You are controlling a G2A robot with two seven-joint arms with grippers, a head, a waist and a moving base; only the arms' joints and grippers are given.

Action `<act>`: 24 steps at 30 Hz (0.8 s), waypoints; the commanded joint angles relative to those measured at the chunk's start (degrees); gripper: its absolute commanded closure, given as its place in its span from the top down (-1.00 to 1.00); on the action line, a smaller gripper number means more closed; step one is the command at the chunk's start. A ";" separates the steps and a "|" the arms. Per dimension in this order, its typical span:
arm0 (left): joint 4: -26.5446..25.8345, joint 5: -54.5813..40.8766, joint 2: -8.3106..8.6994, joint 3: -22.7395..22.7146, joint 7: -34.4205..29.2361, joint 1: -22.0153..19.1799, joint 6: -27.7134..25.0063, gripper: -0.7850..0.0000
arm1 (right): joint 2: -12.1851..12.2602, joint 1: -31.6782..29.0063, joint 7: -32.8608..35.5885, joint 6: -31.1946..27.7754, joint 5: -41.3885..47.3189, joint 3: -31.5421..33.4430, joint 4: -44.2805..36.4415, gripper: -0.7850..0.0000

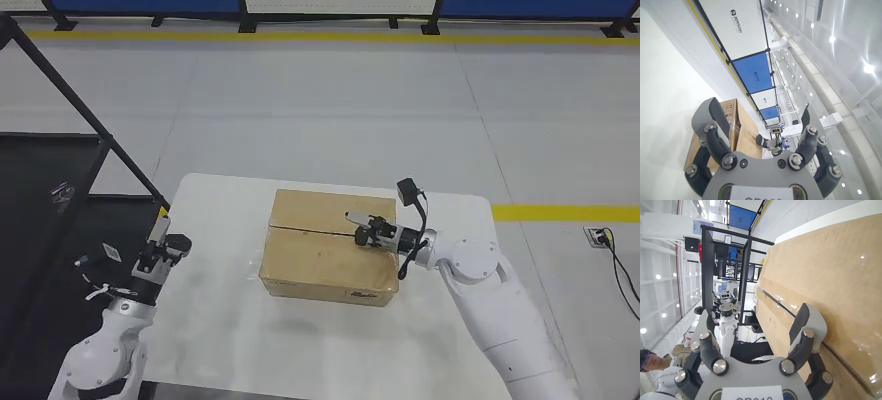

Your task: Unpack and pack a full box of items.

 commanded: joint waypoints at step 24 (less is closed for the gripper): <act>12.52 -0.38 -1.09 11.64 -7.79 -9.30 10.39 1.00 | 0.79 -0.37 0.60 -0.16 0.05 -0.14 -0.06 1.00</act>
